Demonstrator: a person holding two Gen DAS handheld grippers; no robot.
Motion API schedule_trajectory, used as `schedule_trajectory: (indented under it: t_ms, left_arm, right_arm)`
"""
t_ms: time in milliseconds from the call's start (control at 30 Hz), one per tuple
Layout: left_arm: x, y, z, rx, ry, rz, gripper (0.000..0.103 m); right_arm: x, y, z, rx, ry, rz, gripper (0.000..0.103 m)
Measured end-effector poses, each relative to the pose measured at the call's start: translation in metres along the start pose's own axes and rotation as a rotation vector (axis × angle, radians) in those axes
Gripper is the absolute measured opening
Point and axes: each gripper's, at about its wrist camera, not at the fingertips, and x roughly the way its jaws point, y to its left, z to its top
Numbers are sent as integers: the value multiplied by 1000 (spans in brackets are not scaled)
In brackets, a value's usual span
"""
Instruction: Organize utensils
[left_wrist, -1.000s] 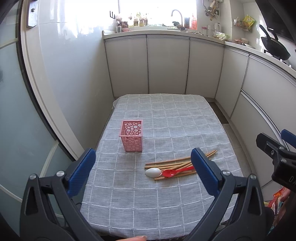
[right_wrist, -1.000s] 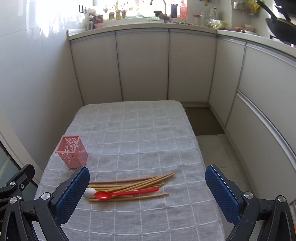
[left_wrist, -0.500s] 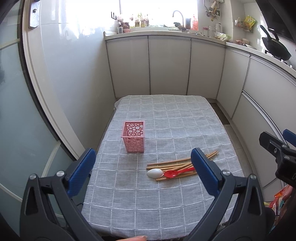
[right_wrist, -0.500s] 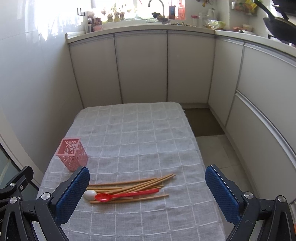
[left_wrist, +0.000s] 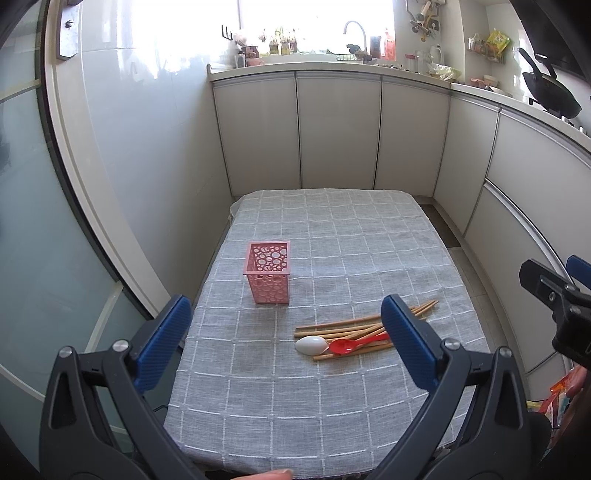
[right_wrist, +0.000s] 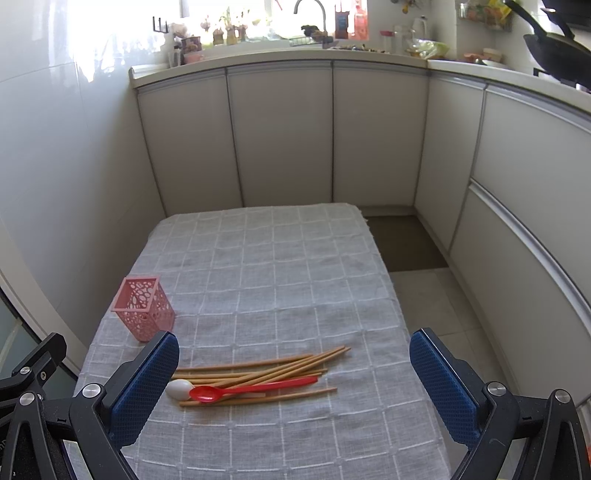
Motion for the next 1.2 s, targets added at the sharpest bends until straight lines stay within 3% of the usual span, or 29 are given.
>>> schedule_trajectory:
  t_ms: [1200]
  left_arm:
    - [-2, 0, 3, 5, -6, 9, 102]
  right_arm:
    - [5, -1, -1, 5, 12, -20, 103]
